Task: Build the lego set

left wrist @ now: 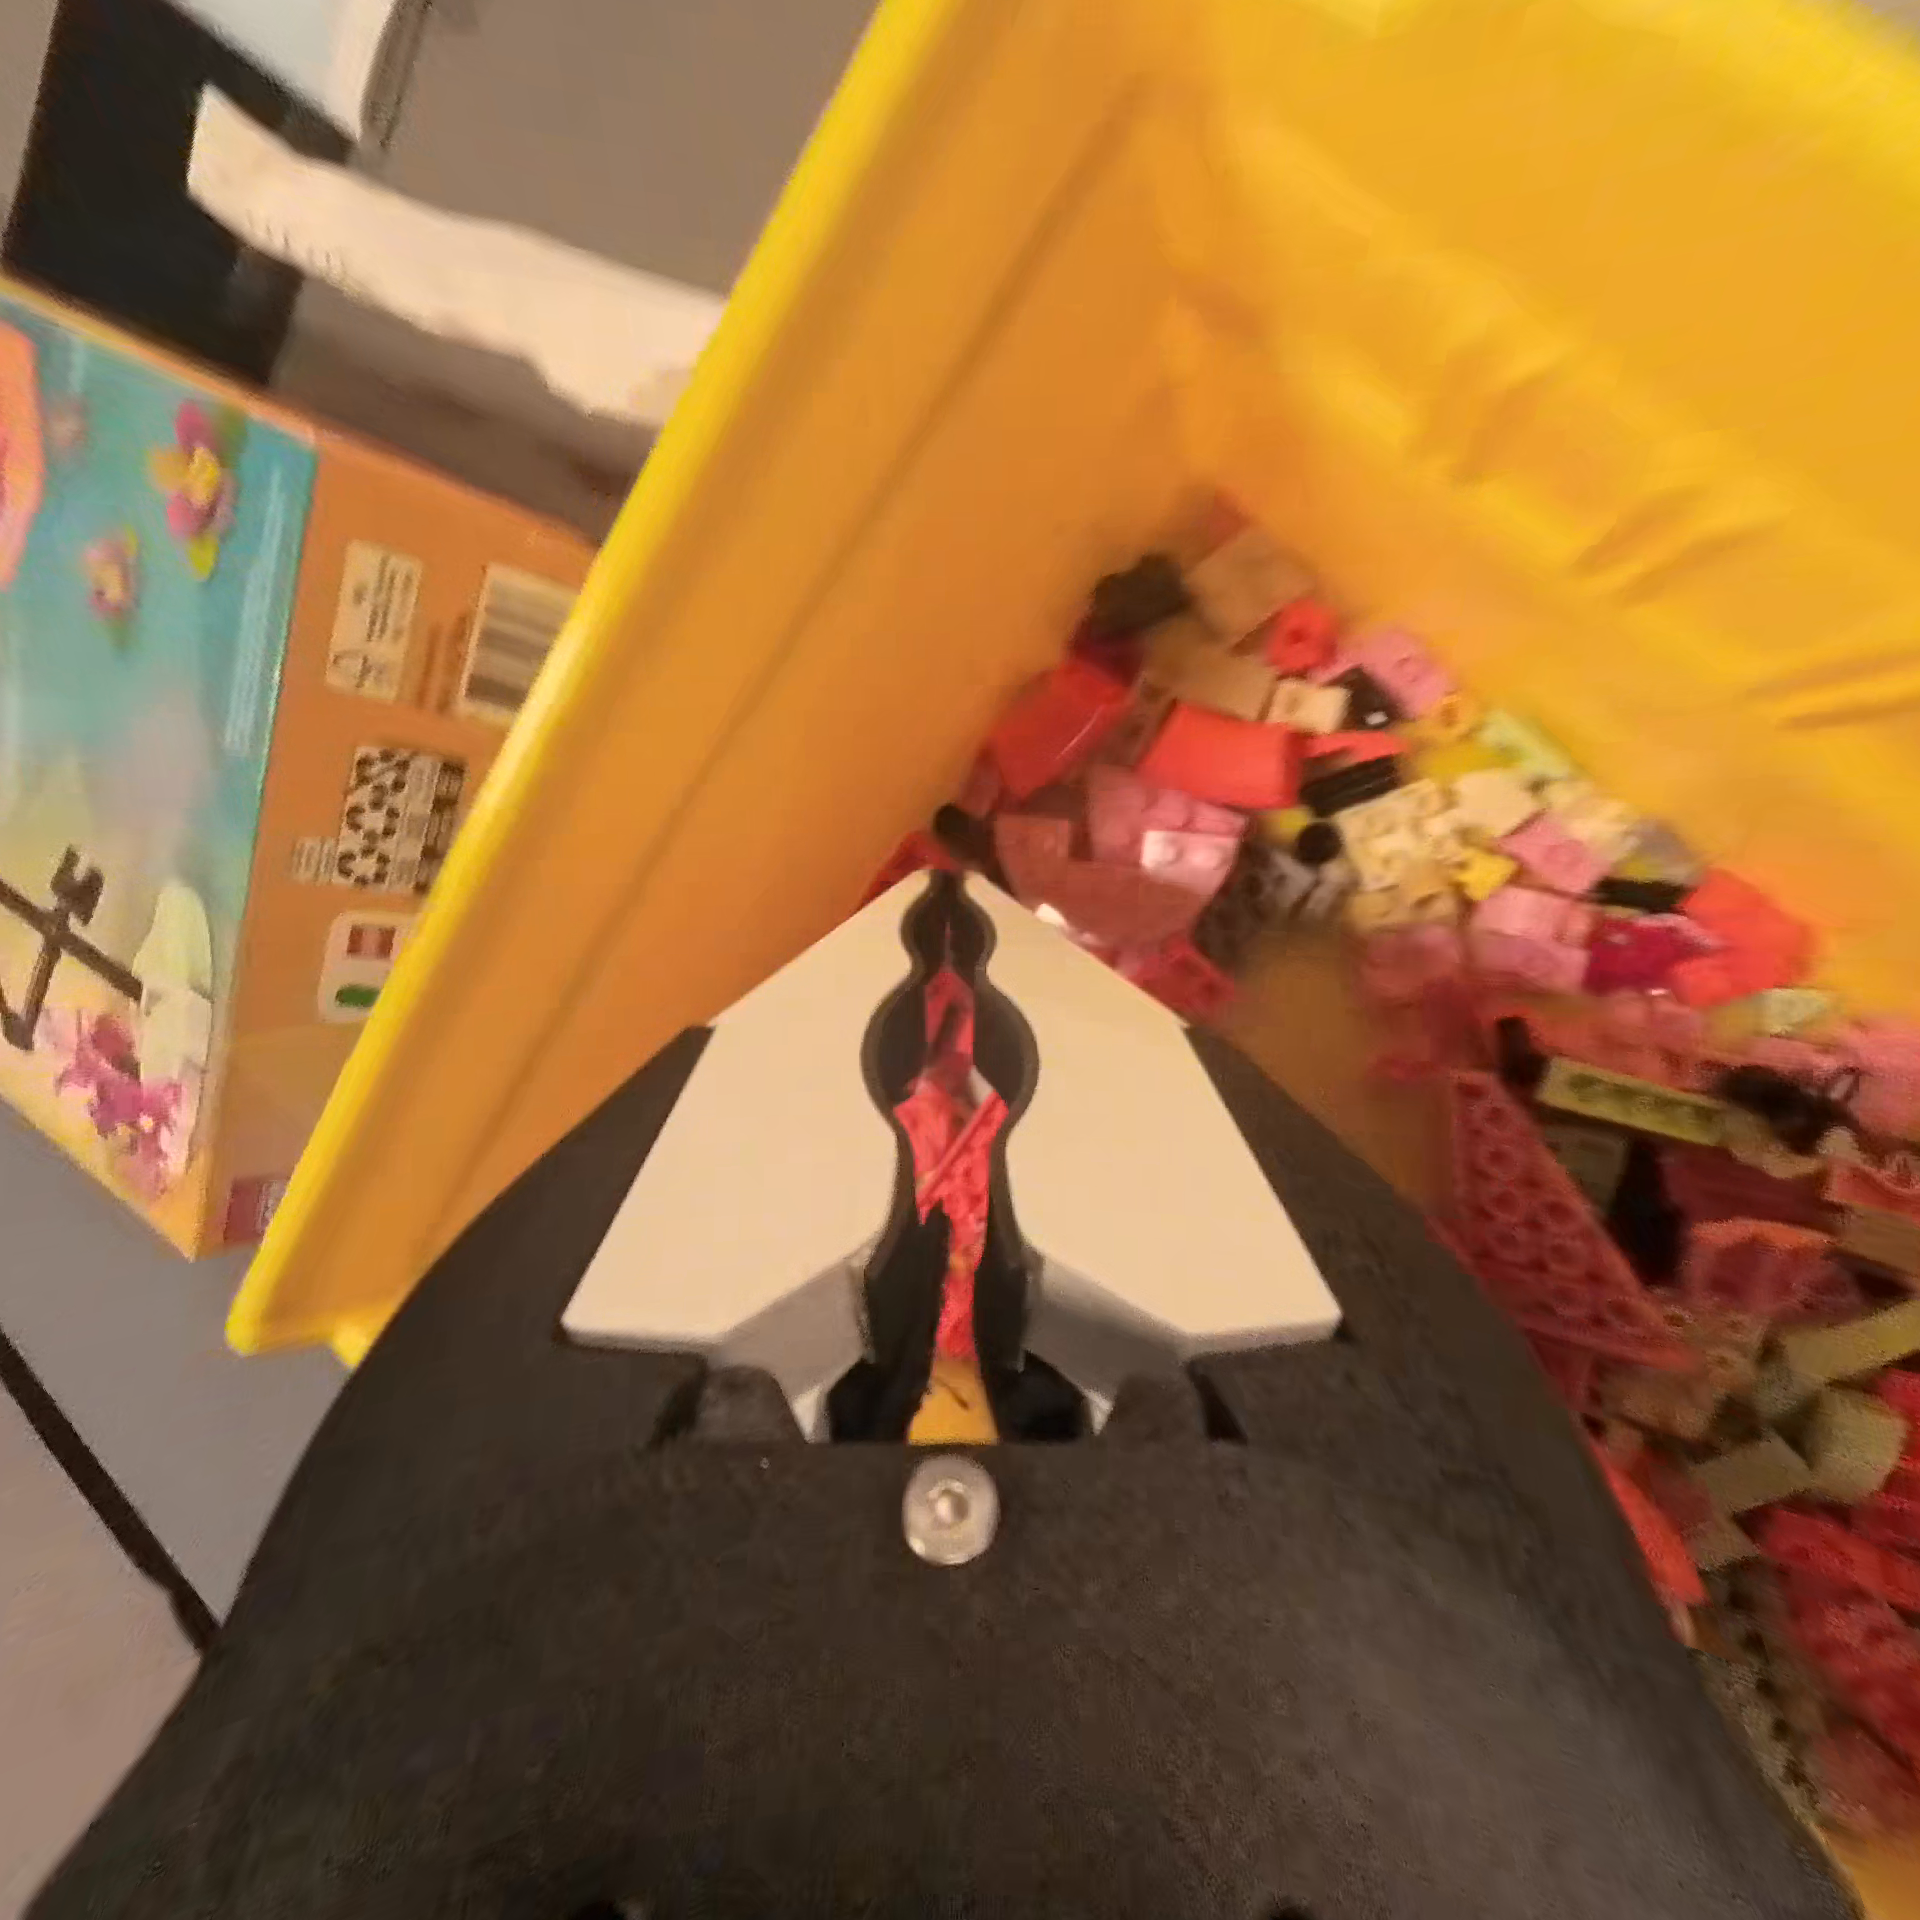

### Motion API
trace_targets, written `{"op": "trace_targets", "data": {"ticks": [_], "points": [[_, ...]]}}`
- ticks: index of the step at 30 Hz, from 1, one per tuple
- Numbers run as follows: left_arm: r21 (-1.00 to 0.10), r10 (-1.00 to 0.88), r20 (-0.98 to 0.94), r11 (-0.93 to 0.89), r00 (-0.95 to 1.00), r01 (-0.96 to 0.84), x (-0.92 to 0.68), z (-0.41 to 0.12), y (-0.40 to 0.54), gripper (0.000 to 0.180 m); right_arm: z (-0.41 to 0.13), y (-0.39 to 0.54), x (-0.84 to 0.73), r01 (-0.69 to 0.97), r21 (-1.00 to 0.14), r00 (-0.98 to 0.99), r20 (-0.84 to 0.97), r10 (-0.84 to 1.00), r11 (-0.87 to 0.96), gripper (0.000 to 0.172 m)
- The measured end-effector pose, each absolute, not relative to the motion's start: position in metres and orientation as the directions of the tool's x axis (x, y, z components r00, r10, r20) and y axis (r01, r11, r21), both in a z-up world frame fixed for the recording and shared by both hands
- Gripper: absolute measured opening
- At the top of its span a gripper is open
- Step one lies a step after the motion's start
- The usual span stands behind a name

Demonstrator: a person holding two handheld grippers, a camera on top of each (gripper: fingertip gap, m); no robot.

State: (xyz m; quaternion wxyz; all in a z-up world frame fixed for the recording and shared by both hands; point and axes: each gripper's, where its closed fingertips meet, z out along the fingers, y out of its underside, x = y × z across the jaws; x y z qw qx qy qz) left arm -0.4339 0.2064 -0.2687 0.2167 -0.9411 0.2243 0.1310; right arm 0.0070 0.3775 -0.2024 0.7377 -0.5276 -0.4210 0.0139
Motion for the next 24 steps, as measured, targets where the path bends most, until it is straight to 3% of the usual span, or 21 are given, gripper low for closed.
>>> {"op": "trace_targets", "data": {"ticks": [8,11,13,16,21,24], "points": [[-0.266,-0.393,-0.058,-0.880,0.918,-0.394,-0.421,-0.294,0.173,0.000,-0.202,0.377,0.007,0.421,-0.790,0.645,0.606,0.465,0.445,0.000],[-0.145,-0.492,0.162,-0.869,0.855,-0.473,-0.391,-0.292,0.136,0.000,-0.202,0.376,0.006,0.420,-0.789,0.643,0.607,0.467,0.448,0.000],[-0.148,-0.501,0.061,-0.860,0.863,-0.488,-0.408,-0.284,0.143,0.000,-0.202,0.376,0.006,0.420,-0.789,0.641,0.608,0.469,0.449,0.000],[-0.285,-0.347,-0.137,-0.883,0.928,-0.373,-0.448,-0.256,0.186,0.000,-0.202,0.376,0.005,0.420,-0.788,0.639,0.609,0.471,0.449,0.000],[-0.172,-0.332,-0.243,-0.910,0.911,-0.377,-0.471,-0.274,0.202,0.000,-0.202,0.376,0.005,0.424,-0.787,0.639,0.611,0.468,0.449,0.000],[-0.175,-0.353,-0.248,-0.899,0.902,-0.401,-0.463,-0.286,0.209,0.000,-0.201,0.376,0.006,0.420,-0.788,0.641,0.609,0.467,0.451,0.000]]}}
